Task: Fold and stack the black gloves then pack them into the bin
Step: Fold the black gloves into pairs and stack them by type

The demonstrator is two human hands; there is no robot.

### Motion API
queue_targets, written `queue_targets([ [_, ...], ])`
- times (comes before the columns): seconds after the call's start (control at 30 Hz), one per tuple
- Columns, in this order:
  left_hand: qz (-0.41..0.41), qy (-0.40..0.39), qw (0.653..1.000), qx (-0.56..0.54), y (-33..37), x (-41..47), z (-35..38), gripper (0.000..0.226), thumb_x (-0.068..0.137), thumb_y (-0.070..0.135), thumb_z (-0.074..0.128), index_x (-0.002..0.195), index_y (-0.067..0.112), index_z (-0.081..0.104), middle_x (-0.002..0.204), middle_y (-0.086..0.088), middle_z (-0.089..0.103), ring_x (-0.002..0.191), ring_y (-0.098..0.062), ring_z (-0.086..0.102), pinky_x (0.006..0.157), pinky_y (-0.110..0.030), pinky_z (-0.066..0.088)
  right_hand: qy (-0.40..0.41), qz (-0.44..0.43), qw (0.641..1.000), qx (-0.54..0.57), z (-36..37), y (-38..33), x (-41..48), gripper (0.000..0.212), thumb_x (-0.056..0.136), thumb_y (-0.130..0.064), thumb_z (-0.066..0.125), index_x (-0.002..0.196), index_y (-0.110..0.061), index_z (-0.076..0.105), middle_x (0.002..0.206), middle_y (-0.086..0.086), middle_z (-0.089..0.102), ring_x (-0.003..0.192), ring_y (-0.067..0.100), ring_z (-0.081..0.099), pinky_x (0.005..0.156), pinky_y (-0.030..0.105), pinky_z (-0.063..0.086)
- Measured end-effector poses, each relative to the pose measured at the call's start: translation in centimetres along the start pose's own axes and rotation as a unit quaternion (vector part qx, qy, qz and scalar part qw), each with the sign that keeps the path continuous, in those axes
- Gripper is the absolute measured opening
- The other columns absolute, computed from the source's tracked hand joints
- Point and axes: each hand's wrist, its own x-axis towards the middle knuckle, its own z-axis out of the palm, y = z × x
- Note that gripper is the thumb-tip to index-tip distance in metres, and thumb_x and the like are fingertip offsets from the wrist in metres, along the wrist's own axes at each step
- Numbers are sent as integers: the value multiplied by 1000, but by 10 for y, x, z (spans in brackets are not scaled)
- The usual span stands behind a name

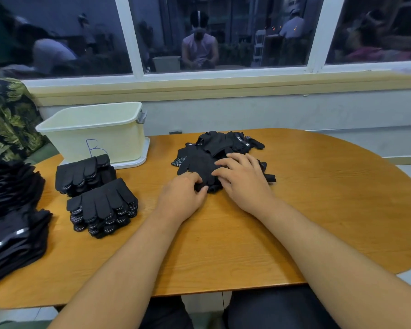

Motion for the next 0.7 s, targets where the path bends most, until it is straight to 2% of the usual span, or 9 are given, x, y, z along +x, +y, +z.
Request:
queue_targets([
  [0.13, 0, 8, 1000, 20, -1, 5, 5, 21, 107, 38, 55, 109, 26, 71, 101, 8, 70, 84, -13, 65, 74, -39, 59, -57, -54, 995, -58, 10, -8, 23, 26, 102, -27, 67, 121, -40, 78, 139, -12, 68, 145, 25, 46, 122, 59, 30],
  [0.27, -2, 26, 999, 20, -2, 5, 8, 23, 110, 34, 49, 111, 25, 70, 100, 7, 68, 83, -13, 63, 72, -37, 57, -28, -38, 998, -30, 18, -7, 19, 22, 105, -34, 63, 118, -42, 79, 132, -17, 70, 140, 21, 49, 122, 56, 31],
  [0.33, 2, 42, 999, -15, -2, 3, 7, 21, 108, 36, 51, 116, 26, 68, 105, 10, 68, 90, -10, 62, 75, -36, 57, 4, -25, 1000, 1, 15, -7, 18, 24, 106, -36, 61, 123, -39, 77, 132, -16, 70, 137, 18, 52, 124, 54, 31],
  [0.43, 34, 54, 992, -109, -5, -3, 3, 39, 98, 41, 60, 136, 29, 57, 129, 13, 62, 120, -8, 56, 97, -35, 55, 55, 22, 991, 120, 3, -13, 20, 24, 109, -30, 59, 125, -31, 76, 124, -16, 73, 127, 9, 60, 123, 51, 35],
  [0.5, 50, 41, 991, -121, -6, -8, -1, 63, 92, 48, 68, 149, 30, 46, 149, 11, 52, 139, -9, 46, 113, -35, 47, 83, 79, 966, 234, -10, -20, 19, 23, 111, -30, 56, 126, -31, 74, 117, -21, 72, 116, -1, 62, 117, 50, 45],
  [0.57, 44, 43, 990, -127, -5, -12, -5, 81, 87, 52, 75, 156, 30, 38, 160, 10, 43, 148, -9, 38, 120, -33, 39, 101, 131, 918, 362, -24, -28, 15, 21, 112, -30, 55, 126, -31, 71, 114, -21, 72, 113, 0, 65, 101, 44, 58],
  [0.63, 35, 63, 987, -141, -6, -15, -8, 82, 88, 48, 77, 158, 29, 37, 164, 10, 39, 151, -9, 34, 121, -30, 35, 130, 159, 856, 474, -34, -34, 10, 19, 113, -24, 54, 125, -26, 68, 114, -11, 77, 116, 8, 70, 100, 42, 59],
  [0.7, 46, 74, 982, -167, -8, -19, -12, 71, 93, 41, 76, 155, 31, 41, 160, 12, 44, 149, -7, 38, 120, -32, 38, 152, 182, 808, 539, -39, -34, 4, 17, 113, -20, 53, 124, -22, 67, 112, -2, 79, 115, 16, 72, 102, 47, 59],
])
